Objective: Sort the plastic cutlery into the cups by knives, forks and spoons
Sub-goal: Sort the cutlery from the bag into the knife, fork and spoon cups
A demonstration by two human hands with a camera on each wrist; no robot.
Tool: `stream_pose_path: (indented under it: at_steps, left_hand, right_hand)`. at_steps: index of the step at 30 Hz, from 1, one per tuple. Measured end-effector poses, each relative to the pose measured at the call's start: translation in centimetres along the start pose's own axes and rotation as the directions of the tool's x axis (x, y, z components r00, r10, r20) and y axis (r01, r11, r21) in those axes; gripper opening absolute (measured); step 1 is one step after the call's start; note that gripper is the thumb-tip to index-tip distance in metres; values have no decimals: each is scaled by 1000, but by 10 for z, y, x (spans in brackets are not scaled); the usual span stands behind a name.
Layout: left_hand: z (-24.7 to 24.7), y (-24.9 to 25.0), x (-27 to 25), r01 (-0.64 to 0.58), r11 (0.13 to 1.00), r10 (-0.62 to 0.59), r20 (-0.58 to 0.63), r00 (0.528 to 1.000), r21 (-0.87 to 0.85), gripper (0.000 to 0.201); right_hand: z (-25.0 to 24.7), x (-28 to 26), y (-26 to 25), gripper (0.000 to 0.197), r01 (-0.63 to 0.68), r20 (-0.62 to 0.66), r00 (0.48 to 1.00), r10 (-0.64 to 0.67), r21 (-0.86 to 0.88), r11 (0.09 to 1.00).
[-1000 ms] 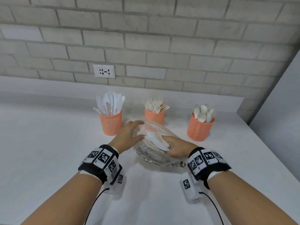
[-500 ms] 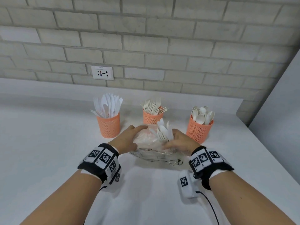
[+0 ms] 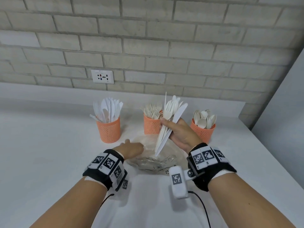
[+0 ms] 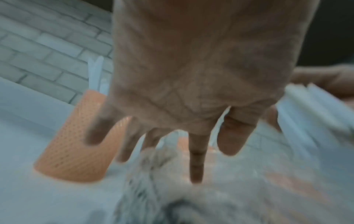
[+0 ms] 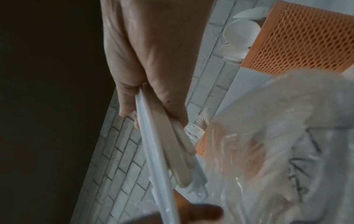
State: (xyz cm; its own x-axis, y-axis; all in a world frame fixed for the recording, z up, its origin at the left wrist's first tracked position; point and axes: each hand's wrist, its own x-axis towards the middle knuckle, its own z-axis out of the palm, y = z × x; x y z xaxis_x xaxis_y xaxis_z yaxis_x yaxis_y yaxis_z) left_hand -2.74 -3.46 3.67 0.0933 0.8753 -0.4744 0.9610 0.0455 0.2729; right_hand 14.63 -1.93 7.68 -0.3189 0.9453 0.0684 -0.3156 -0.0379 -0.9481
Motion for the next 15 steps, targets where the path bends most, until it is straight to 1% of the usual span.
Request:
stream_pose_path:
  at_steps: [1,2,3,4,5,6,7,8,9,10,11,12,14,15]
  left_hand:
    - [-8,-2,-4,-40,989,30,-79,996,-141,48]
    - [-15,-1,-9,-119,957,81,-149,985,-264,46]
    - [-21,0,-15,-219,901,148,-208,967,-374,48]
    - [-24,3,-21,-320,816,222,-250,942,-481,57]
    - [-25,7,-26,-402,713,293,-277,915,-575,67]
    - [-26,11,-30,-462,602,348,-307,886,-652,72]
    - [-24,13,-29,-494,499,381,-331,863,-712,71]
    - [-23,14,-30,-505,403,401,-349,847,-763,65]
    - [-22,14,-29,-499,324,409,-357,840,-804,60]
    - [-22,14,-30,-492,272,418,-359,835,-827,56]
    - [-21,12,-30,-489,247,421,-362,832,-836,52]
    - [-20,11,-32,-491,240,417,-368,831,-837,47]
    - [-19,8,-34,-499,258,400,-378,835,-827,30]
    - [-19,7,-34,-502,274,388,-383,838,-820,19]
  right_hand:
    - [1,0,1,16,-9,0,1000,9,9,1000]
    - [3,0,2,17,-21,2,1000,21,18,1000]
    - [6,1,4,18,-31,7,999,31,16,999]
    - [11,1,5,19,-36,20,999,36,16,999]
    - [17,1,7,21,-39,40,998,39,11,999]
    - [23,1,9,23,-45,63,997,44,11,999]
    - [30,1,11,19,-53,79,995,53,-2,999]
    - [36,0,11,13,-64,95,993,65,-17,998]
    - [41,0,12,10,-69,100,992,73,-47,997]
    - [45,0,11,13,-71,102,992,78,-72,995]
    - [48,0,10,15,-66,108,991,78,-109,992]
    - [50,1,10,16,-67,120,989,83,-129,989]
    - [55,4,9,24,-84,136,984,112,-195,977]
    - [58,5,10,30,-87,123,985,123,-267,960]
